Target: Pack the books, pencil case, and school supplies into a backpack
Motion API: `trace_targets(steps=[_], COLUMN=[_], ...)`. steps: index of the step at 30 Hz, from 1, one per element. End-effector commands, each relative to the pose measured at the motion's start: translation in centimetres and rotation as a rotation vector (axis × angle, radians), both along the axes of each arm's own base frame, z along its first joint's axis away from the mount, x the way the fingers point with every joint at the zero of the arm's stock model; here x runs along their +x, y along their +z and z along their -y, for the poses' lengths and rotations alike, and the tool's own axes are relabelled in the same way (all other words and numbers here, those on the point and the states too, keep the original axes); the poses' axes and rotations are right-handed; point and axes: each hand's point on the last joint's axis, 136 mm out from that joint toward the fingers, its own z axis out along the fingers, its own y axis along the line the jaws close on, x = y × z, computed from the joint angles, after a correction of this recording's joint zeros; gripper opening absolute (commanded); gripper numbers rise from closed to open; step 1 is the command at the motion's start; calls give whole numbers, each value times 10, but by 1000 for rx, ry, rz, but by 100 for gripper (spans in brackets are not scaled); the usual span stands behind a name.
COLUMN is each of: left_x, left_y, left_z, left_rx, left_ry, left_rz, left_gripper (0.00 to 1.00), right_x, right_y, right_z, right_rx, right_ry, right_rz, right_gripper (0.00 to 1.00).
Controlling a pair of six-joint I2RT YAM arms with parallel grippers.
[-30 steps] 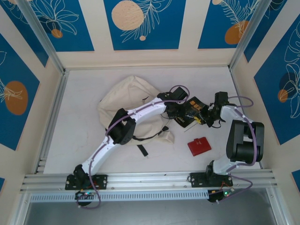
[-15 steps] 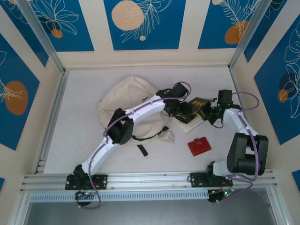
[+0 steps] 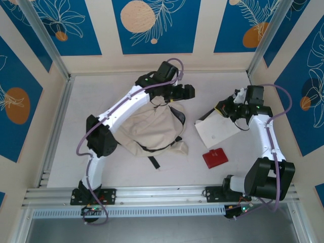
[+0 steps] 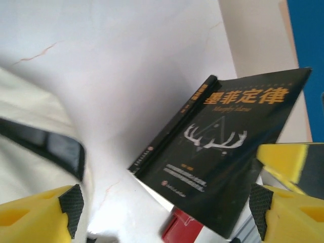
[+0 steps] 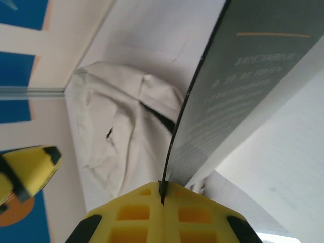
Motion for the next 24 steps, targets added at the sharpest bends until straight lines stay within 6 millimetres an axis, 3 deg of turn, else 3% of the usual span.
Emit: trace_targets(steps=[1,7,14,17,19,22,24], left_x=[-2,-4,-12,-13,-14,-15,-15], left_y=[-13,-19,-42,-49,-57,-69,-77], left_z=[-31,-69,-66,-60,-56,-54,-54], left_rx=[61,69,52,49,67,103,130], left_ry=[12,73,50,34,23,13,10], left_rz=[-9,-19,-75,-87,-93,-103,-103], left_gripper=[88,90,90,90,90,89,88], right_x=[-11,-21,-44,-48,-47,-42,-38], right_y=[43,59,46,17,-12,-55,-81], right_z=[-29,-64,-95,-92,-79,-59,-47], right_rx=[89,131,221,227,154,28,-46], right_ry=[139,273,418,407,352,280,241], right_rz=[97,97,50,-41,-126,-241,-308], right_gripper=[0,0,0,0,0,14,31])
